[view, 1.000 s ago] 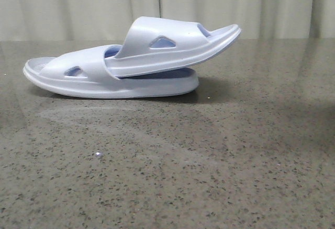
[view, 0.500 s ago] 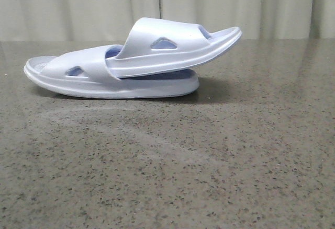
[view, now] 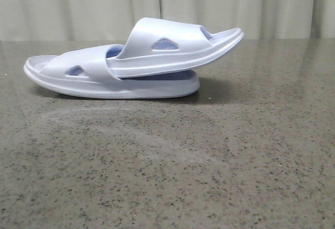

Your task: Insert blue slippers together front up

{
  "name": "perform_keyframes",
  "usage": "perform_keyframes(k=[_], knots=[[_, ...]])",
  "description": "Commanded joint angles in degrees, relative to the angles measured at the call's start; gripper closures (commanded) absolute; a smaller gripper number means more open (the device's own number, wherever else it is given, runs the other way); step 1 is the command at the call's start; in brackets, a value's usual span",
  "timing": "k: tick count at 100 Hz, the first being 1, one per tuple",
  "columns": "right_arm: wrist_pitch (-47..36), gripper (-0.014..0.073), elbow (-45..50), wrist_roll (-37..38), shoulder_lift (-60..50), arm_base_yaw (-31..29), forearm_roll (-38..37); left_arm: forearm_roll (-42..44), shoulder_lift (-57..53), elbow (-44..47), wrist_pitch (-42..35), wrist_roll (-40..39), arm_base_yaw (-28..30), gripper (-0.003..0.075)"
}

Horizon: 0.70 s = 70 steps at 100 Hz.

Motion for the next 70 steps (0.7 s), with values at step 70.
perform_keyframes(k=[70], knots=[[-1.65, 0.0672, -1.51, -0.62, 0.25, -0.03, 0.34, 56.4, -5.93, 7.22, -14.94, -69.48, 4.24, 0.0705]])
